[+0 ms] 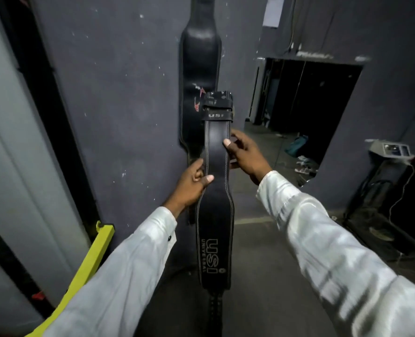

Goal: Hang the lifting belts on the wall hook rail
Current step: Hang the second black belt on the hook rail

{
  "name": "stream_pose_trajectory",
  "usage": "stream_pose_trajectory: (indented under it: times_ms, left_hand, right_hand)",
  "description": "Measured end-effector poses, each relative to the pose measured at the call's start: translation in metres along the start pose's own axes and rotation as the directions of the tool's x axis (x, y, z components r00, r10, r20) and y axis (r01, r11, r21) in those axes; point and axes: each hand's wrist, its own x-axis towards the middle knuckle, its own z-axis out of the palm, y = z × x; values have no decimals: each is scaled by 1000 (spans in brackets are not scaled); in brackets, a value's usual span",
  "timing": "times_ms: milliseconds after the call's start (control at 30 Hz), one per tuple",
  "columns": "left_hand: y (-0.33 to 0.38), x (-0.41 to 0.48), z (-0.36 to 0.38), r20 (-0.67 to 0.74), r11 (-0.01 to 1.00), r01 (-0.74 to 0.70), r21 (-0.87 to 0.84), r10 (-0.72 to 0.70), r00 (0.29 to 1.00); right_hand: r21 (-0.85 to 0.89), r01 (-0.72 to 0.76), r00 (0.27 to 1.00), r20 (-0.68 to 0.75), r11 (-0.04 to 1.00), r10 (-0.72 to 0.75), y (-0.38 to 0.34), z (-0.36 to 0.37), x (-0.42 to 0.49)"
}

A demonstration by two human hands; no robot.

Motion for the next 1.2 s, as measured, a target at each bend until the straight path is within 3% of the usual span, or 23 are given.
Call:
stream_pose_trajectory:
  times_ms: [133,233,367,500,700,767,867,1067,1200]
  left_hand:
    - [47,16,5,-106,985,-164,53,169,980]
    - [63,22,12,-159,968,-247,43,250,955]
    - [87,40,13,-350,959,-277,52,277,895]
    - [114,57,16,-462,935,-351,45,331,823]
    - [136,76,27,-539,923,-383,25,335,773]
    - [141,80,26,-550,920,-390,21,336,764]
    - [145,84,24,-573,913,-407,28,349,742]
    - [143,91,22,-614,916,-401,-6,313,724]
    - [148,92,17,-640,908,-417,-36,300,708]
  right_hand:
    - [-241,128,989,-46,962,-143,-5,-9,-4]
    - [-166,233,967,-69,958,-247,-22,-21,0]
    - [-10,216,976,-4,976,-216,-50,-30,11]
    - [-80,254,962,122,964,-244,-37,-26,7]
    - [-254,316,938,-62,914,-342,-45,-32,23]
    - [-207,287,951,-54,935,-304,-45,-37,23]
    - [16,128,983,133,992,-129,-30,-45,13]
    - [-69,222,975,-11,973,-223,-21,-39,8]
    - [94,103,984,138,990,-115,-15,-46,-1]
